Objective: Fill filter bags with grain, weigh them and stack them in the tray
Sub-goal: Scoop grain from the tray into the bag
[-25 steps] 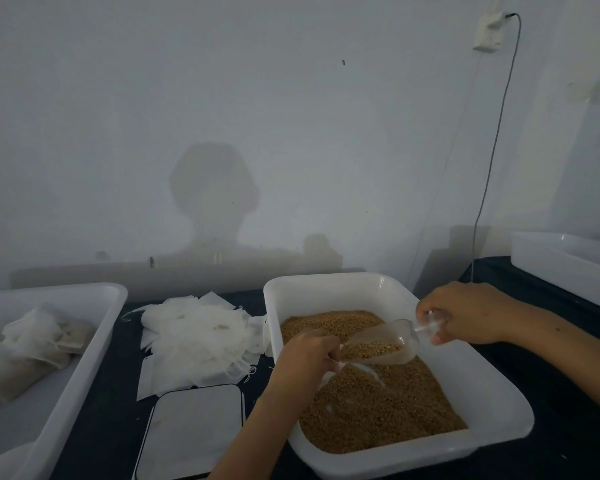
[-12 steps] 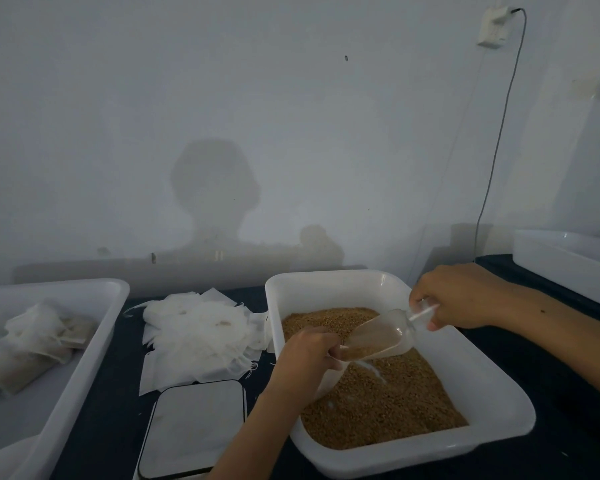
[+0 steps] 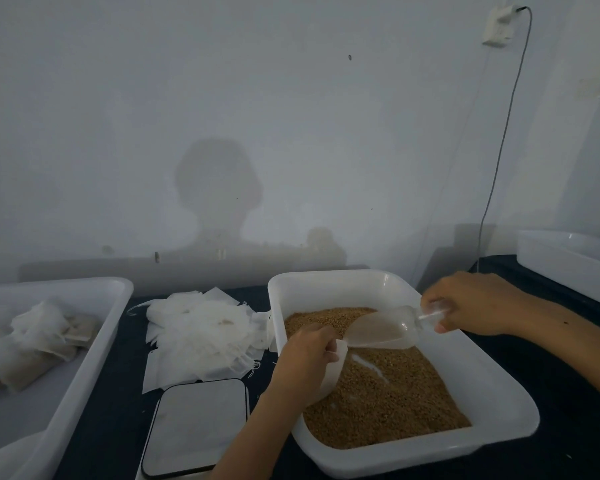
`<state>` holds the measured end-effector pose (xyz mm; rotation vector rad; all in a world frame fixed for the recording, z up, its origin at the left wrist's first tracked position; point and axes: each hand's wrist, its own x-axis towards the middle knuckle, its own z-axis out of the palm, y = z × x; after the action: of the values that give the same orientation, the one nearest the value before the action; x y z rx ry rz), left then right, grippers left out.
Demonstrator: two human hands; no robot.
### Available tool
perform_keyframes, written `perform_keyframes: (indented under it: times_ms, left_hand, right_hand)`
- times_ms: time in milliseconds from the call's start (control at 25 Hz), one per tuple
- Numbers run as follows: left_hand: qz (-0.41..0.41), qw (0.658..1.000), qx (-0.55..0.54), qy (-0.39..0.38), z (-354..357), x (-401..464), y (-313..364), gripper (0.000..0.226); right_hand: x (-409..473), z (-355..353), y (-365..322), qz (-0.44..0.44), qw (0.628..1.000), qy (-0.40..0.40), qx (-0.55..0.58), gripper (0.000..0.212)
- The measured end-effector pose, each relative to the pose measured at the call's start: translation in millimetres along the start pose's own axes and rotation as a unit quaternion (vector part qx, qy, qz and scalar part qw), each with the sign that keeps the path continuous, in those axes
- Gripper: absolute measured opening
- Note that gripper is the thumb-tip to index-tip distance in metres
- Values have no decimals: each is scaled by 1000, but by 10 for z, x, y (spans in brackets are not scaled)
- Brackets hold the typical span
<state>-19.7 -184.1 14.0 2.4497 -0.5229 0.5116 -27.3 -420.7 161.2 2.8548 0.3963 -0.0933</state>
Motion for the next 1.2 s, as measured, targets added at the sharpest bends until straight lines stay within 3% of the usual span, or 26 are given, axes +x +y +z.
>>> perform_keyframes:
  times_ms: [40, 200, 280, 400, 600, 680, 720, 760, 800, 880, 920, 1000, 1080, 1200]
  left_hand:
    - [-7, 1000, -11, 16, -6, -5, 7, 11]
    - [-49, 989, -117, 71, -97, 3, 47, 19]
    - [-67, 978, -179, 81, -186, -4, 64, 16]
    - [-59, 963, -246, 86, -387, -24, 81, 16]
    - [-24, 953, -273, 128, -777, -163, 34, 13]
    - [-33, 947, -287, 144, -903, -267, -11, 13]
    - [-36, 945, -290, 149, -956, -318, -34, 13]
    - [-34, 944, -291, 152, -1006, -370, -57, 14]
    - [-31, 944, -290, 153, -1054, -424, -76, 14]
    - [-26, 942, -297, 158, -1145, -537, -128, 15]
    - [-26, 938, -305, 163, -1185, -589, -163, 14]
    - [-25, 928, -326, 176, -1258, -693, -251, 10]
    - [-29, 926, -328, 187, -1300, -792, -334, 9]
    - [-66, 924, -321, 197, -1289, -913, -499, 14]
  right_hand:
    - [-24, 34, 15, 10, 999, -7, 48, 9]
    - [70, 490, -108, 68, 968, -66, 233, 21]
    - [229, 843, -246, 87, 968, -81, 223, 9]
    - [416, 1285, -462, 126, 963, -105, 215, 58]
    - [516, 1453, -591, 152, 971, -120, 138, 66]
    - [484, 1251, -665, 118, 979, -50, 158, 58]
    - [444, 1130, -739, 76, 970, 13, 232, 45]
    - [385, 996, -858, 22, 933, 62, 353, 33]
    - [293, 838, -1011, -31, 871, 75, 484, 29]
    - [99, 575, -1396, -137, 733, 18, 666, 41]
    - [47, 508, -1588, -164, 701, -1, 694, 47]
    - [22, 473, -1975, -178, 701, 34, 690, 40]
    - [75, 471, -2287, -132, 705, 97, 690, 21]
    - [147, 562, -2568, -94, 693, 130, 703, 10]
